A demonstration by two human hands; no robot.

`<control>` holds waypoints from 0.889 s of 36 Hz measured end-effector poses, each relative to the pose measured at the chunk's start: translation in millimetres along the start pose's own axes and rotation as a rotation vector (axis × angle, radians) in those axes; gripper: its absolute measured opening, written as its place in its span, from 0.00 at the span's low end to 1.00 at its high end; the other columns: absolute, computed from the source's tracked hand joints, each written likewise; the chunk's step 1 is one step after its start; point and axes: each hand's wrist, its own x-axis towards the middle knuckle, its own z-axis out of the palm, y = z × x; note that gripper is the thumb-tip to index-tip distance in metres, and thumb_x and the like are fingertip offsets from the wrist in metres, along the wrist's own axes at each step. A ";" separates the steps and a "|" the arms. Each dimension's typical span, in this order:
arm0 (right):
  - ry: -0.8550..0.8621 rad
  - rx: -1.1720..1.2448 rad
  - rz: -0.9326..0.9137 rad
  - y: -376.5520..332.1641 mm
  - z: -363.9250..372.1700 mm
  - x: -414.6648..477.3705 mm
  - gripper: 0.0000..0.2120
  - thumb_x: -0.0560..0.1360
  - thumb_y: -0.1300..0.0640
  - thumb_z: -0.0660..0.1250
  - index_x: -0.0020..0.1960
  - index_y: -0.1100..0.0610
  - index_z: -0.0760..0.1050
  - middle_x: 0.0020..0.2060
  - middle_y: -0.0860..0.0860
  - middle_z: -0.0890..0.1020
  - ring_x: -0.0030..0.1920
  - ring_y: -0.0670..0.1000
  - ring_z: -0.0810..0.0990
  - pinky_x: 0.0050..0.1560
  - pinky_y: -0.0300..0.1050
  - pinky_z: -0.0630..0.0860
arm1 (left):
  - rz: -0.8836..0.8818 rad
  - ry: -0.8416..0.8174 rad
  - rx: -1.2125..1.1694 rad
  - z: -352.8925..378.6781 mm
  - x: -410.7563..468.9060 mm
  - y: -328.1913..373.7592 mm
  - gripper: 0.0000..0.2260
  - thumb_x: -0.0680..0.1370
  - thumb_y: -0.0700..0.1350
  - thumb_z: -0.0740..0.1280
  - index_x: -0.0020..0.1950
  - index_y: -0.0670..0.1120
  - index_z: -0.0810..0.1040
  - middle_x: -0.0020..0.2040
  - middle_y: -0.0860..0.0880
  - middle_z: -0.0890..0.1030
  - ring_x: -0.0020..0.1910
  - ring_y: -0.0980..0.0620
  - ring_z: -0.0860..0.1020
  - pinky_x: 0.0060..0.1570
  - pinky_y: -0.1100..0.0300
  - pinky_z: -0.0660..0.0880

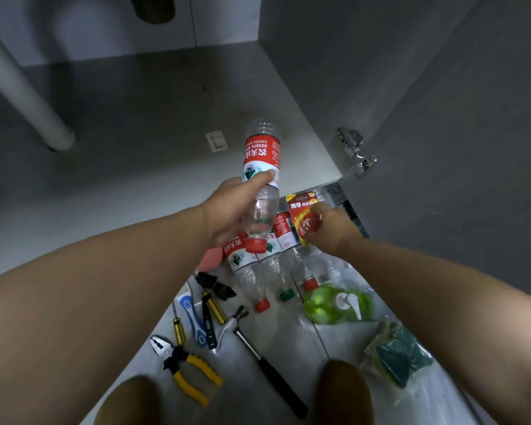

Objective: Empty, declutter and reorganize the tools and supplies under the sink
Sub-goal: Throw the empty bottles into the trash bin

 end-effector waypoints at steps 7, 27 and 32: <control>0.066 0.103 -0.146 -16.4 -80.7 -50.2 0.34 0.68 0.51 0.77 0.72 0.50 0.69 0.60 0.56 0.79 0.57 0.56 0.80 0.59 0.49 0.78 | 0.067 -0.056 0.197 24.9 -44.2 50.7 0.26 0.74 0.63 0.72 0.63 0.46 0.79 0.51 0.43 0.87 0.46 0.46 0.86 0.44 0.53 0.82; 0.212 0.755 -0.403 -25.5 -181.1 -300.6 0.21 0.77 0.60 0.71 0.68 0.47 0.75 0.55 0.55 0.80 0.50 0.59 0.85 0.51 0.57 0.84 | 0.274 -0.303 -0.168 138.9 -250.5 58.7 0.32 0.77 0.65 0.67 0.74 0.45 0.73 0.67 0.39 0.80 0.68 0.38 0.77 0.72 0.38 0.69; 0.138 0.940 -0.309 -9.6 -189.4 -346.9 0.12 0.83 0.46 0.62 0.62 0.48 0.77 0.53 0.54 0.82 0.47 0.55 0.87 0.43 0.50 0.85 | 0.303 -0.219 -0.078 167.7 -280.4 50.1 0.30 0.77 0.65 0.67 0.71 0.47 0.75 0.63 0.43 0.83 0.63 0.42 0.82 0.70 0.42 0.72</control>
